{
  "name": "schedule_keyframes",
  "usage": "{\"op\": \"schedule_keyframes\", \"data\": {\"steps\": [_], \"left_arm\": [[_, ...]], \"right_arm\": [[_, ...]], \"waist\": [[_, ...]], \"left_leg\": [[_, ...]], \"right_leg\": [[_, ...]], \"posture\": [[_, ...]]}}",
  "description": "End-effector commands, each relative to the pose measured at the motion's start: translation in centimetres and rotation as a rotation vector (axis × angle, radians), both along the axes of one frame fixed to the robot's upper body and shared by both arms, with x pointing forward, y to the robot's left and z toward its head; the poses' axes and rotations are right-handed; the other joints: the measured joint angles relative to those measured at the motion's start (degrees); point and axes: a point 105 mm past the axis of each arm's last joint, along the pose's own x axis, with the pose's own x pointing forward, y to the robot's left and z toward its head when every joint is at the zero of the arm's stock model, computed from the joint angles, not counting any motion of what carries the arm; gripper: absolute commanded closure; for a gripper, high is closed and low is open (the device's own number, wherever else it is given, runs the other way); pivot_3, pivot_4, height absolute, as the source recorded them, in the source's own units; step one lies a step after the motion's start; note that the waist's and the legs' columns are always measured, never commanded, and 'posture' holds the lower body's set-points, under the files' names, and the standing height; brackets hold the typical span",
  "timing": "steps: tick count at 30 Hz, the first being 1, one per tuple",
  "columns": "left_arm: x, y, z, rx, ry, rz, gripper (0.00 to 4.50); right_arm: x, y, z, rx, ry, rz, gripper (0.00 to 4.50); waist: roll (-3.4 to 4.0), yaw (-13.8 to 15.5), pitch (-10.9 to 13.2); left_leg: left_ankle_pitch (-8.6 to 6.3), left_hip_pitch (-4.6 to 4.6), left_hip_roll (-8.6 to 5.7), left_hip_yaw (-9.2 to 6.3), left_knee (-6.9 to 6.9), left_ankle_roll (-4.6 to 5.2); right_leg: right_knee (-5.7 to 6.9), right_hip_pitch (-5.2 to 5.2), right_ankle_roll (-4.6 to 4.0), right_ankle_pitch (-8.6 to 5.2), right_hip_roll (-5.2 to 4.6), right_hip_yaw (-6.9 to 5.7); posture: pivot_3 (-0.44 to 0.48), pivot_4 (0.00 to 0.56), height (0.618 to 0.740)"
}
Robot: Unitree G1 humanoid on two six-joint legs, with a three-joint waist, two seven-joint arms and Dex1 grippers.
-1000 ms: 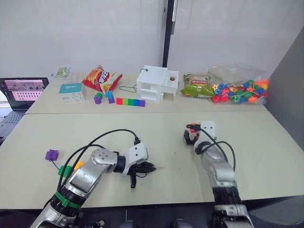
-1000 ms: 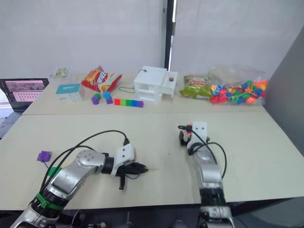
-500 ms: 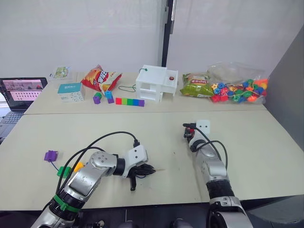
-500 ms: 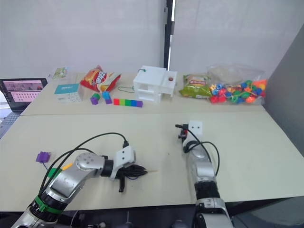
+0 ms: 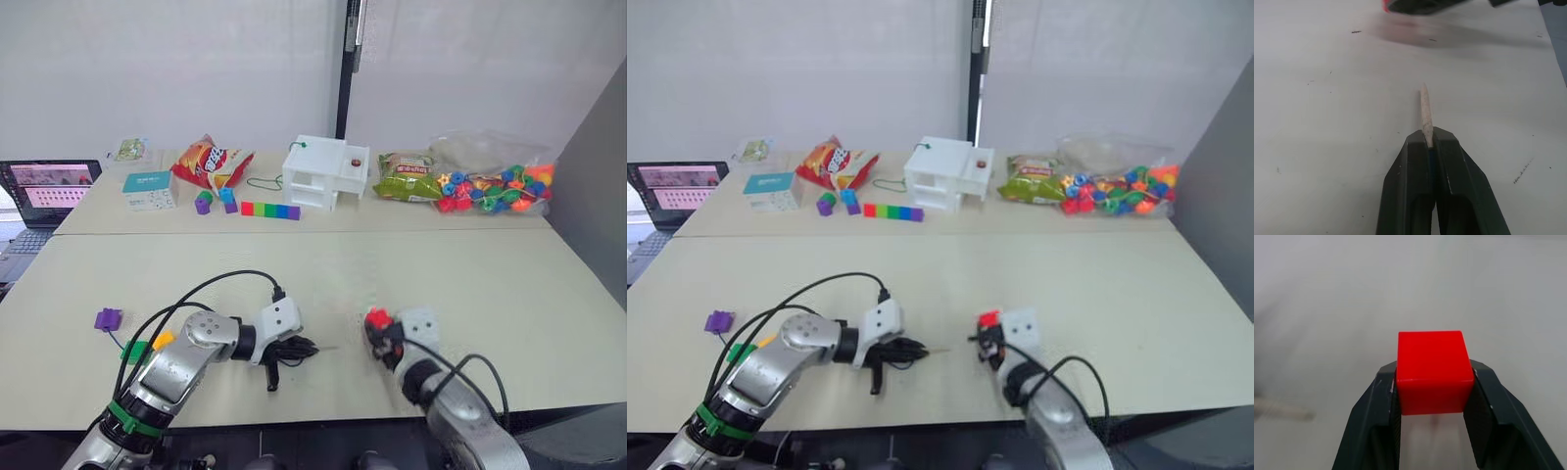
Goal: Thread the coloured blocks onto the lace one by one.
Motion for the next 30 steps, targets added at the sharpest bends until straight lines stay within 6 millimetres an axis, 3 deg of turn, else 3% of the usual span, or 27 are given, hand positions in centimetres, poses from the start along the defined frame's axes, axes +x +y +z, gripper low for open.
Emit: {"op": "schedule_keyframes", "data": {"steps": [1, 5, 8, 10, 17, 20, 26, 28, 30], "left_arm": [[0.2, -0.2, 1.1, -0.029, -0.030, -0.010, 4.50], [0.3, -0.2, 1.1, -0.022, -0.031, -0.015, 4.50], [0.2, -0.1, 1.1, -0.019, -0.032, -0.014, 4.50], [0.1, 0.1, 1.0, -0.016, -0.031, -0.012, 4.50], [0.0, 0.1, 1.0, -0.015, -0.029, -0.006, 4.50], [0.0, 0.0, 1.0, -0.020, -0.031, -0.003, 4.50], [-0.5, 0.0, 0.8, -0.011, -0.024, -0.010, 4.50], [-0.7, -0.1, 0.7, -0.011, -0.022, -0.011, 4.50], [-0.9, -0.3, 0.7, -0.011, -0.018, -0.014, 4.50]], "right_arm": [[-0.7, 0.3, -0.2, -0.027, 0.027, 0.018, 3.33], [-0.1, 2.1, -1.5, 0.016, 0.082, 0.048, 3.33], [0.2, 1.5, -1.0, 0.001, 0.047, 0.025, 3.33], [0.2, 1.3, -0.3, -0.006, 0.012, 0.048, 2.29], [-0.4, 1.5, 2.1, -0.100, -0.026, 0.307, 0.04], [-0.2, 1.3, 3.7, -0.180, -0.021, 0.528, 0.04], [0.9, -0.1, 4.4, -0.372, 0.100, 0.974, 0.04], [2.6, -0.3, 4.8, -0.425, 0.104, 1.055, 0.04], [3.8, -0.8, 3.9, -0.575, 0.140, 1.174, 0.04]], "waist": [[0.00, 0.01, 0.00], [-0.02, -0.09, -0.01], [-0.02, -0.12, -0.01], [-0.02, -0.07, -0.01], [-0.03, 0.15, 0.00], [-0.05, 0.08, 0.01], [-0.06, 0.17, 0.02], [-0.07, 0.14, 0.03], [-0.06, -0.06, 0.03]], "left_leg": [[0.01, 0.01, 0.01, 0.00, 0.01, -0.01], [0.02, 0.02, 0.01, -0.01, 0.00, -0.02], [0.02, 0.02, 0.04, -0.01, -0.03, -0.02], [0.02, 0.01, 0.02, -0.01, -0.03, -0.02], [0.01, -0.03, -0.03, -0.02, 0.01, 0.00], [0.01, -0.02, -0.04, -0.02, 0.02, 0.00], [-0.01, 0.00, -0.02, -0.05, 0.00, 0.04], [-0.02, -0.01, -0.02, -0.05, 0.00, 0.05], [-0.01, -0.05, -0.05, 0.02, 0.01, 0.05]], "right_leg": [[0.01, 0.00, 0.00, 0.00, 0.01, 0.00], [0.04, -0.02, 0.00, 0.00, 0.04, 0.00], [0.06, -0.05, -0.01, 0.00, 0.09, 0.01], [0.06, -0.05, -0.02, 0.00, 0.06, 0.00], [0.02, -0.02, 0.00, 0.00, 0.00, 0.00], [0.01, -0.02, 0.00, 0.00, 0.02, -0.01], [-0.04, 0.03, -0.01, 0.00, 0.08, -0.06], [-0.06, 0.02, -0.01, 0.00, 0.08, -0.07], [-0.07, -0.02, 0.00, 0.00, 0.04, -0.01]], "posture": [[0.000, 0.150, 0.740], [0.000, 0.150, 0.740], [0.000, 0.150, 0.740], [0.000, 0.150, 0.740], [0.000, 0.150, 0.740], [0.000, 0.150, 0.740], [0.000, 0.150, 0.740], [0.000, 0.150, 0.740], [0.000, 0.150, 0.740]]}}
